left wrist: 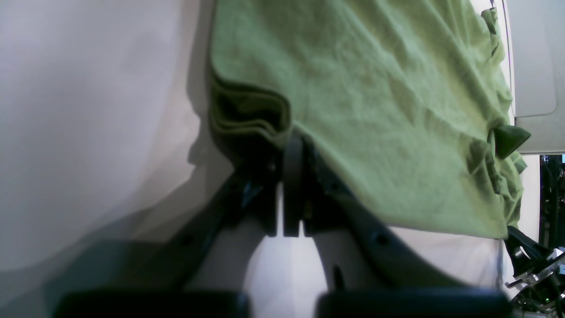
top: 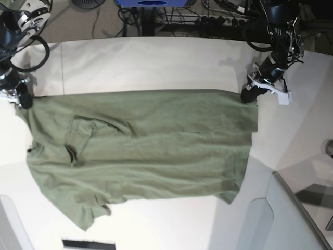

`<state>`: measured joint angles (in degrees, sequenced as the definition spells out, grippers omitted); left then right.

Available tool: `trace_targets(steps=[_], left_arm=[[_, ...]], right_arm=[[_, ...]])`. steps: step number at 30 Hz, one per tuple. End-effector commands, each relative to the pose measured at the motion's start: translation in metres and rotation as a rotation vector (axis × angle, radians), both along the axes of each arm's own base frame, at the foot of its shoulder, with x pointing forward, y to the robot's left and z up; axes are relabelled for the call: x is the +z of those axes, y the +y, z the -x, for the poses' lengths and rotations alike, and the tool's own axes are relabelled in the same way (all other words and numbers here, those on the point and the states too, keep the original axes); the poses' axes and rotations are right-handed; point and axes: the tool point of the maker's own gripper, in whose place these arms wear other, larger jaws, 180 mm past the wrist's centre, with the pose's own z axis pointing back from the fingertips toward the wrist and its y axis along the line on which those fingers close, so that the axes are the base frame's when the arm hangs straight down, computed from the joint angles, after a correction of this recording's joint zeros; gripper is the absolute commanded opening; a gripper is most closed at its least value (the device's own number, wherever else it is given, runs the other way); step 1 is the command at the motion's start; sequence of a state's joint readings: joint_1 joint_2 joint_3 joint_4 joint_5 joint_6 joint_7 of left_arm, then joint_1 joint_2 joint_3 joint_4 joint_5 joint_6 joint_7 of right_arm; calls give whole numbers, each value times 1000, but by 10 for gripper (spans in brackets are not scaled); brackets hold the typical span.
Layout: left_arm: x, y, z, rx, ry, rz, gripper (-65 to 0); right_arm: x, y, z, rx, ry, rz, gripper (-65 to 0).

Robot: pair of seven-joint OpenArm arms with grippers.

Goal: Layout the t-shirt on the table in an organized manner, then fold the t-shirt properly
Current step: 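Hold both collar-side corners and pull them apart to straighten the shirt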

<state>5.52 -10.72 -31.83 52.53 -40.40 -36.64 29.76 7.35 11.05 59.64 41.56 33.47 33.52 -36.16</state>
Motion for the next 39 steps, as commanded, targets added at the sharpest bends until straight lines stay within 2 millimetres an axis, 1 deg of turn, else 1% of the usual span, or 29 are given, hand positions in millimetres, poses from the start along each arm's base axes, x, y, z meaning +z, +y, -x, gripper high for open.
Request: trace_targets(steps=[1, 4, 6, 7, 10, 12, 15, 17, 20, 22, 27, 30, 31, 32, 35, 36, 39], left_arm=[[-3, 12, 9, -19, 49, -47, -650], [4, 20, 12, -32, 41, -81, -650], [6, 22, 16, -39, 40, -94, -650], [8, 22, 18, -44, 37, -102, -650], [10, 23, 28, -63, 49, -119, -650], [11, 22, 33, -78, 63, -123, -650], [12, 21, 38, -87, 66, -131, -650], [14, 22, 36, -88, 62, -136, -650], [16, 24, 36, -94, 60, -143, -650], [19, 24, 35, -101, 56, -154, -650], [29, 24, 45, -125, 46, -190, -650], [31, 23, 52, -135, 49, -201, -650], [31, 24, 53, -137, 51, -203, -650], [29, 24, 56, -137, 58, -202, -650], [26, 25, 65, -138, 77, -203, -650], [26, 25, 67, -139, 81, -205, -650], [25, 25, 68, -140, 84, -205, -650]], right_arm=[[12, -15, -6, -5, -28, 36, -630], [14, -18, -6, -5, -30, 47, -630], [21, -23, -7, -4, -41, 79, -641], [24, -26, -3, -3, -40, 99, -647], [33, -26, -2, 0, -60, 142, -650], [33, -27, 6, 3, -48, 161, -650], [34, -25, 9, 4, -49, 170, -650], [34, -25, 15, 6, -41, 182, -650], [36, -27, 17, 3, -43, 193, -650], [32, -26, 24, 7, -26, 193, -650], [23, -16, 37, 49, 29, 152, -650], [17, -15, 49, 52, 55, 149, -650], [18, -16, 50, 52, 54, 156, -650], [18, -13, 51, 53, 52, 155, -650], [25, -15, 60, 60, 56, 199, -650], [29, -16, 62, 63, 54, 215, -650], [30, -10, 68, 67, 58, 226, -650]])
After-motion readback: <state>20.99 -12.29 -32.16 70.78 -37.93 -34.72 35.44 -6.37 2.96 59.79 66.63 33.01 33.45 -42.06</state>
